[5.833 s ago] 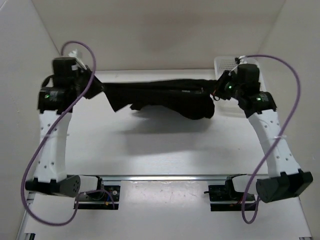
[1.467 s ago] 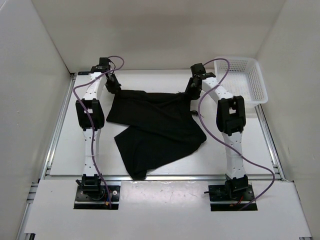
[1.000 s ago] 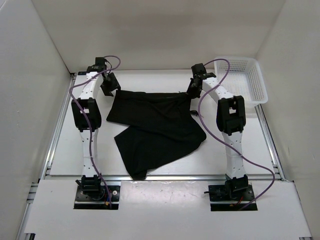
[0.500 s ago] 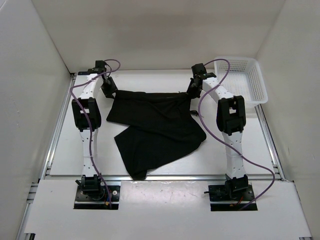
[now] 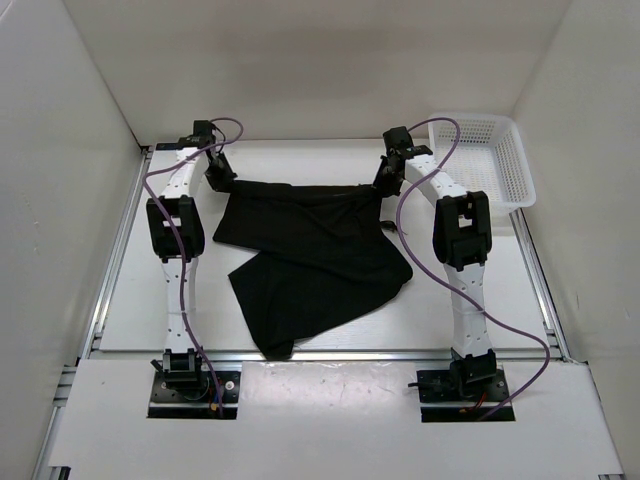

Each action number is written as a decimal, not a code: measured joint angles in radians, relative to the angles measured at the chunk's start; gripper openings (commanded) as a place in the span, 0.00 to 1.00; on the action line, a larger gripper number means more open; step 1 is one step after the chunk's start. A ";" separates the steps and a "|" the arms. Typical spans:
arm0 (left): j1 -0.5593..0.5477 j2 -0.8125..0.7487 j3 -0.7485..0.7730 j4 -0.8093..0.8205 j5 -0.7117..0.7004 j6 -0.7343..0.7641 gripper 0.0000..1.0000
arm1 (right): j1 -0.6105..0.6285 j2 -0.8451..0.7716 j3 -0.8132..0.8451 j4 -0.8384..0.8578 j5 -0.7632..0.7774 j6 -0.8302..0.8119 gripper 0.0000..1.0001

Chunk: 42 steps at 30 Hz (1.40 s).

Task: Fold and stack the shorts
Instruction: Flatten the shorts out, then fold the shorts

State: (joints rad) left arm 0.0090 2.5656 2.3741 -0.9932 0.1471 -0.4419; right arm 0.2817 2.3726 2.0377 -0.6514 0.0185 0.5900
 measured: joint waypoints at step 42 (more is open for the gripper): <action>0.083 -0.579 -0.487 0.250 0.021 -0.195 0.59 | 0.058 -0.534 -0.362 0.195 0.003 0.015 0.65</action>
State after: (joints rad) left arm 0.0917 1.9862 1.8874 -0.7433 0.1677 -0.6365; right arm 0.3393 1.8389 1.6760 -0.4568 0.0212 0.6052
